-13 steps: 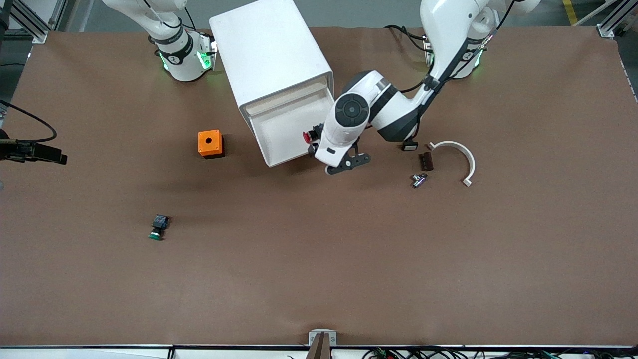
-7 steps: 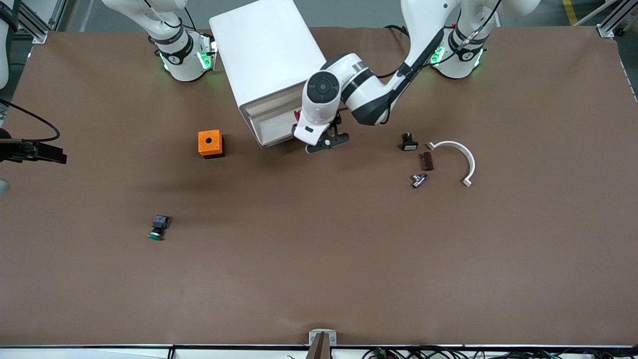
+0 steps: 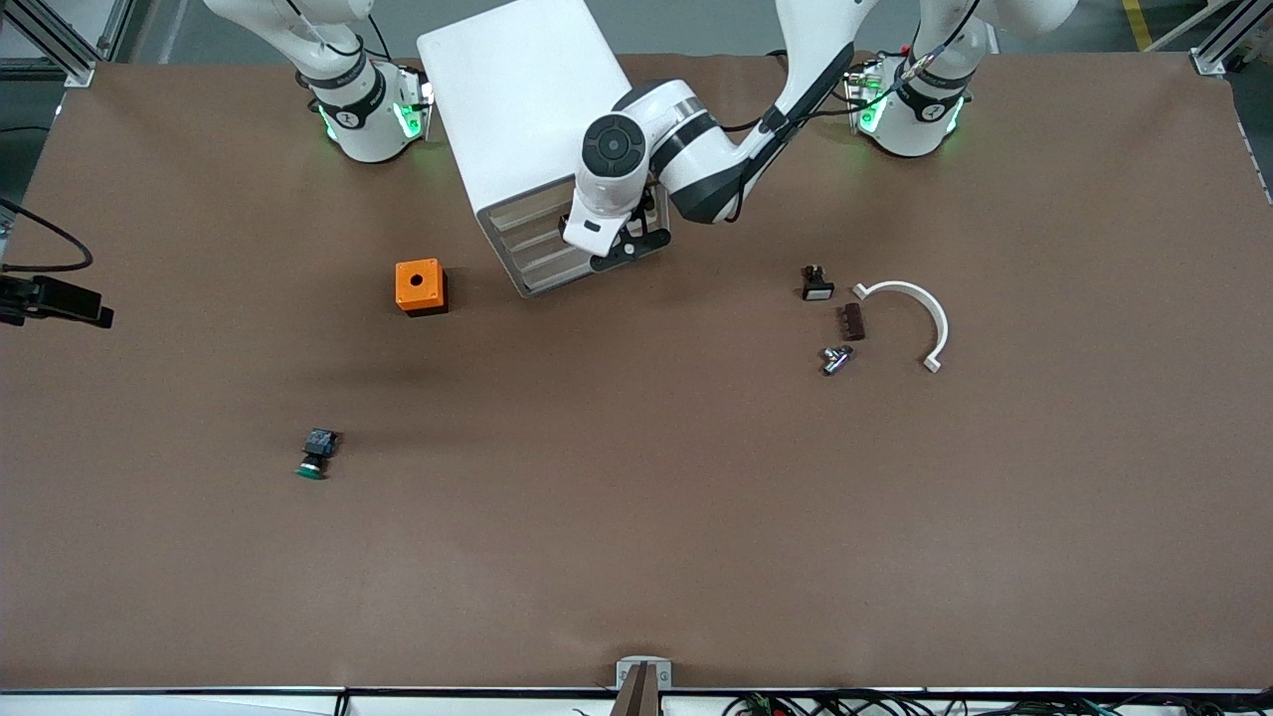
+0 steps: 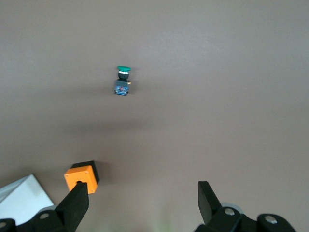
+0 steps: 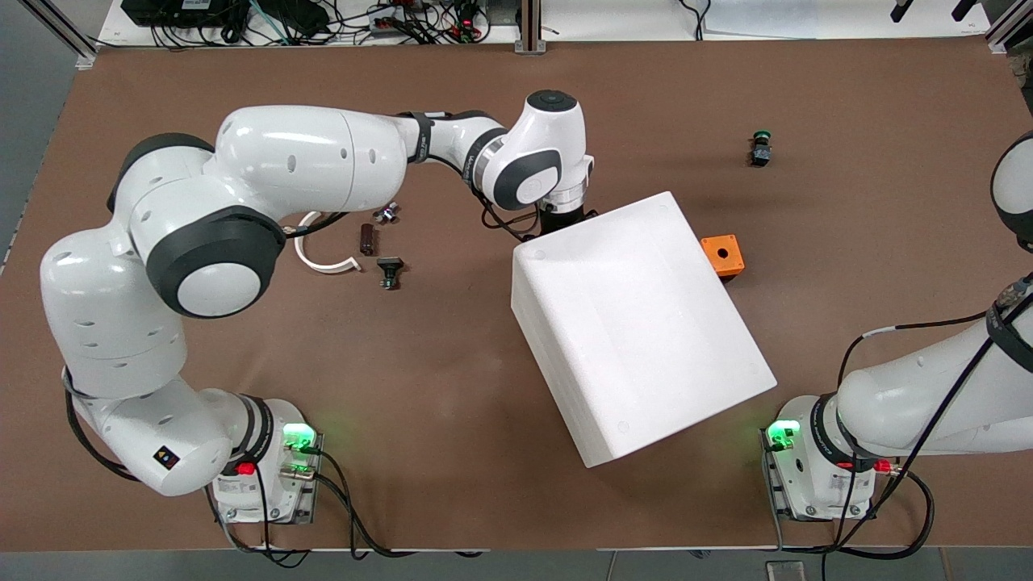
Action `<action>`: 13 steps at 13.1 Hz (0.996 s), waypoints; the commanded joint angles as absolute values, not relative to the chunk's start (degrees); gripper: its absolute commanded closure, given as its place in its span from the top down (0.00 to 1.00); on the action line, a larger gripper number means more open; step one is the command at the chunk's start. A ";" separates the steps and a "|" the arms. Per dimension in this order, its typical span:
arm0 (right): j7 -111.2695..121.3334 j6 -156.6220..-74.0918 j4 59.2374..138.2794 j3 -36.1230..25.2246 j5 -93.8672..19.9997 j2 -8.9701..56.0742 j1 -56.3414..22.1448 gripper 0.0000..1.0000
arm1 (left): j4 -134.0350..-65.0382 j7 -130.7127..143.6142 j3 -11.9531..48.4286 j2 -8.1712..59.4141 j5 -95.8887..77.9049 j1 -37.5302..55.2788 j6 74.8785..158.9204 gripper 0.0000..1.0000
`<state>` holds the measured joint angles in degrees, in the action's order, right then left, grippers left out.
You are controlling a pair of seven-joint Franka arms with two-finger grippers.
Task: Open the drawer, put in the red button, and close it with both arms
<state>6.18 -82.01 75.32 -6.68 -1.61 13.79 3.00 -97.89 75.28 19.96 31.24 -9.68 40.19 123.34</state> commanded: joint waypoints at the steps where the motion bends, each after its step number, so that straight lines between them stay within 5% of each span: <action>1: 7.21 -81.21 74.53 -6.24 -4.13 13.36 5.28 1.00 | -97.21 75.59 20.66 31.38 -11.07 39.47 122.87 1.00; 13: 7.12 -75.24 76.90 -5.98 -2.82 6.15 4.92 1.00 | -89.21 71.13 19.86 19.87 -0.97 14.79 110.75 1.00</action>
